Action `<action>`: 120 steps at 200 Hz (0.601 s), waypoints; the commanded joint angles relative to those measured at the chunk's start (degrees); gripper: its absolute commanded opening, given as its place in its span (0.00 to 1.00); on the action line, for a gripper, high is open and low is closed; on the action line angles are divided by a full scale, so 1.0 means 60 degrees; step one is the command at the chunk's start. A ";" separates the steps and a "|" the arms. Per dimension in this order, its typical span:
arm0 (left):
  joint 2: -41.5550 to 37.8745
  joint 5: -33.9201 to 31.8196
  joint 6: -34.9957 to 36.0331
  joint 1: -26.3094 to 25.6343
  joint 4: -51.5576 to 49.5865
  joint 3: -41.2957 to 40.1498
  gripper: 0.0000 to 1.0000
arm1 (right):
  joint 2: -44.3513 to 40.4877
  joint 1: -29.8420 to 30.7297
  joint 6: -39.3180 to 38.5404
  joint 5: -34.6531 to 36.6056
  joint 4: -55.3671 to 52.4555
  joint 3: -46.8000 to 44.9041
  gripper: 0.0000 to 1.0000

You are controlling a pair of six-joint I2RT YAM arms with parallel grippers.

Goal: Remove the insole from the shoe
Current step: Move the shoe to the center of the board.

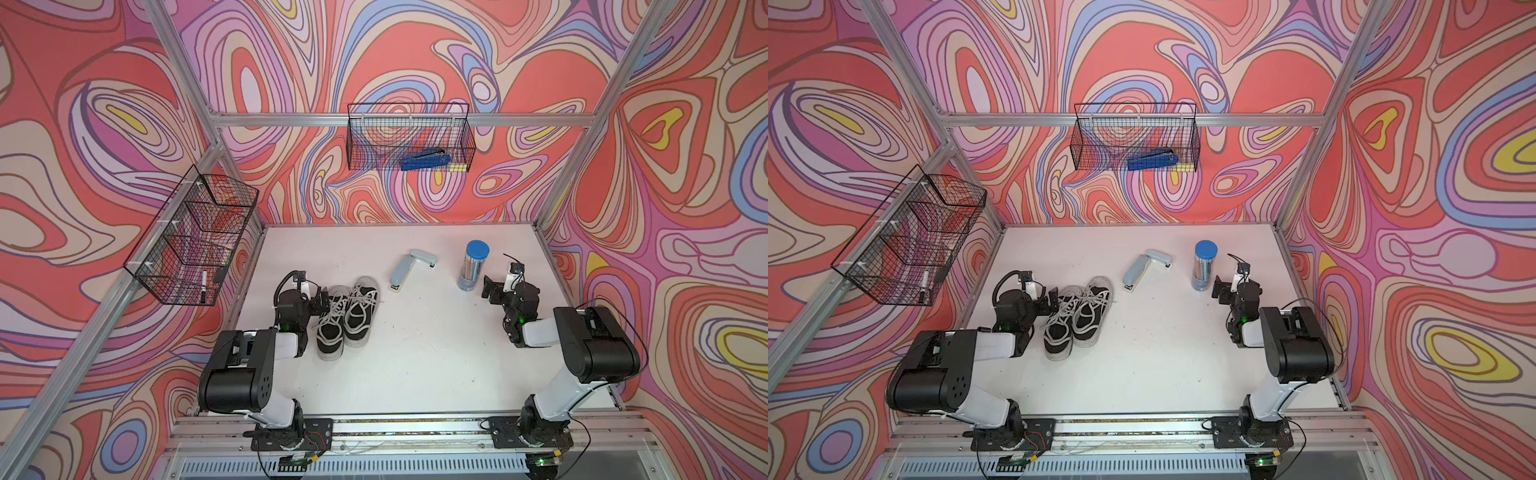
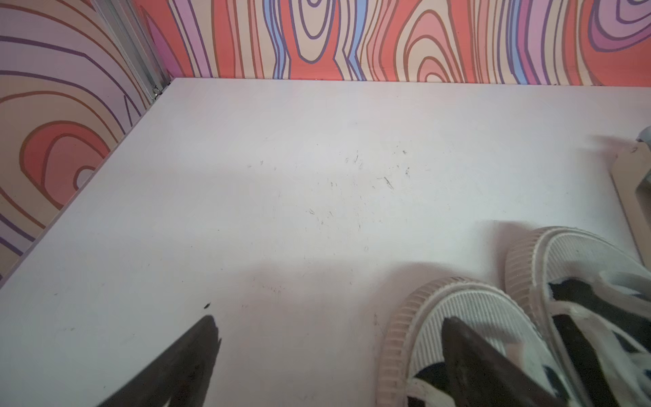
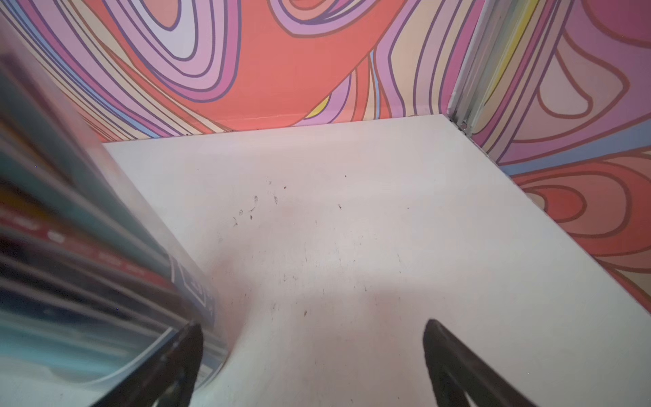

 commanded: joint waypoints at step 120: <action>0.0024 0.0032 0.0092 -0.0004 0.0260 -0.0057 1.00 | 0.0002 0.0037 -0.0066 -0.0042 -0.0035 0.0120 0.98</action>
